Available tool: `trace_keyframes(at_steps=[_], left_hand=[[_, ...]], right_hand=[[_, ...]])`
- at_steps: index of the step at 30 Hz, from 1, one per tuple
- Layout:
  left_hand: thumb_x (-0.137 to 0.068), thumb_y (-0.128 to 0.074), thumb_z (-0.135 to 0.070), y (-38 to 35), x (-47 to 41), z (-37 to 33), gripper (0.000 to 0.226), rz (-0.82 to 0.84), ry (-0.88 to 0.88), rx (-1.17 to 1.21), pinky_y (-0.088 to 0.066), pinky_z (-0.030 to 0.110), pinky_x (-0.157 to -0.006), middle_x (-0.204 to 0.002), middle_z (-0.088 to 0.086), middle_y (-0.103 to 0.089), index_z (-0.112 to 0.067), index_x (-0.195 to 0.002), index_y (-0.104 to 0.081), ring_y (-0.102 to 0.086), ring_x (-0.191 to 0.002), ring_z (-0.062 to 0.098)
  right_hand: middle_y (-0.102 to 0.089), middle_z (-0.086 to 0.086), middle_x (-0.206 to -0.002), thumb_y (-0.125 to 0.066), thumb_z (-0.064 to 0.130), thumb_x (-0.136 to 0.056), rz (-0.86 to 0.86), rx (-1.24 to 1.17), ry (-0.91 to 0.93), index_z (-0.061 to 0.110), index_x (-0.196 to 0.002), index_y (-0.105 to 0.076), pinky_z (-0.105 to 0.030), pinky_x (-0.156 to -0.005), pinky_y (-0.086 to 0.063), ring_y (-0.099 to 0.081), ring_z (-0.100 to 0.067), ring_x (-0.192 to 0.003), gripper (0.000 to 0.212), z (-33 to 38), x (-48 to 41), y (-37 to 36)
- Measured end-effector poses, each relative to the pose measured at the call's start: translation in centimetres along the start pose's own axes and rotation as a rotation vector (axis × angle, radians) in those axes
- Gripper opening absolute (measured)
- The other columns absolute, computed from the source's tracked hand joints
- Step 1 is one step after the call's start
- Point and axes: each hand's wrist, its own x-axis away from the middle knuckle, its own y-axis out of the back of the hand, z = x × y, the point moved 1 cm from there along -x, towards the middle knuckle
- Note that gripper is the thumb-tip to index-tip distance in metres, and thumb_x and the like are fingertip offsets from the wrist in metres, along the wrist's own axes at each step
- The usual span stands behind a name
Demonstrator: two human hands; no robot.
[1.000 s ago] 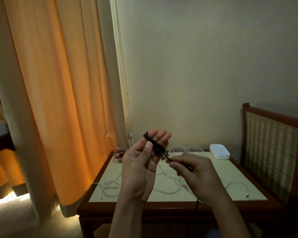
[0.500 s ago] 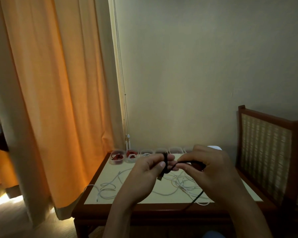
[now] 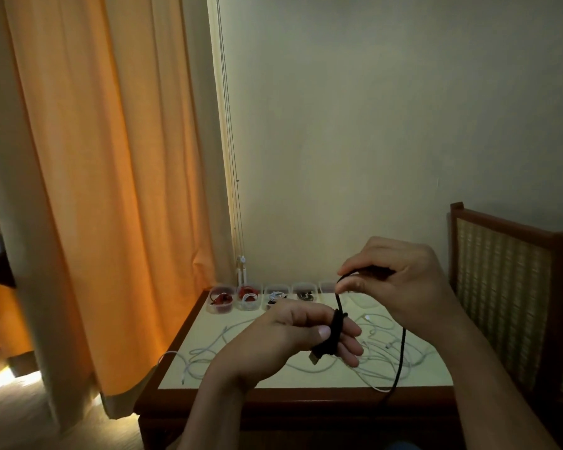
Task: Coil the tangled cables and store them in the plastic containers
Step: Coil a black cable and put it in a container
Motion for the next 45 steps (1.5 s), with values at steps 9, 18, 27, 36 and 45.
trace_keyframes(at_steps=[9,18,27,36,45], left_hand=[[-0.099,-0.045,-0.007,-0.7,-0.8,-0.5,0.032,-0.01,-0.279,0.403,-0.052,0.043,-0.098,-0.108,0.02,-0.07,0.004,-0.122,-0.065,-0.069,-0.1,0.031],[-0.098,-0.045,-0.002,-1.4,-1.2,-0.8,0.035,-0.325,-0.396,0.688,-0.057,0.029,-0.094,-0.127,0.022,-0.069,0.001,-0.127,-0.061,-0.067,-0.121,0.031],[-0.105,-0.041,0.0,-0.5,-2.0,-0.7,0.034,-0.55,-0.437,0.207,-0.051,0.028,-0.105,-0.125,0.001,-0.073,-0.011,-0.132,-0.059,-0.067,-0.123,0.018],[-0.105,-0.05,-0.005,0.7,-2.5,0.8,0.038,-0.466,-0.206,-0.527,-0.048,0.026,-0.108,-0.118,-0.018,-0.072,-0.022,-0.134,-0.065,-0.06,-0.119,-0.008],[-0.102,-0.045,0.004,1.1,-2.0,-0.1,0.036,-0.167,-0.079,-0.328,-0.048,0.016,-0.093,-0.111,0.001,-0.078,-0.008,-0.125,-0.07,-0.069,-0.114,0.01]], right_hand=[[-0.072,0.008,-0.082,-0.073,0.024,-0.089,-0.026,-0.261,-0.232,0.035,-0.091,-0.079,-0.028,-0.069,-0.055,-0.069,-0.016,-0.075,0.013,-3.1,2.7,-2.4],[-0.063,0.017,-0.069,-0.071,0.021,-0.093,0.02,-0.044,-0.145,0.029,-0.097,-0.08,-0.012,-0.065,-0.043,-0.06,-0.009,-0.069,0.012,-2.3,4.9,-4.4],[-0.058,0.034,-0.084,-0.072,0.03,-0.091,0.075,0.132,-0.083,0.022,-0.107,-0.079,-0.004,-0.072,-0.04,-0.06,0.007,-0.08,0.019,-0.1,4.9,-3.4],[-0.054,0.023,-0.078,-0.069,0.03,-0.092,0.178,0.247,0.06,0.022,-0.096,-0.079,-0.01,-0.064,-0.038,-0.051,0.006,-0.067,0.013,1.3,3.0,-0.3],[-0.067,0.009,-0.074,-0.084,0.023,-0.079,0.166,0.214,0.208,0.016,-0.086,-0.081,-0.023,-0.058,-0.049,-0.059,-0.008,-0.06,0.011,0.1,-3.0,2.6]])
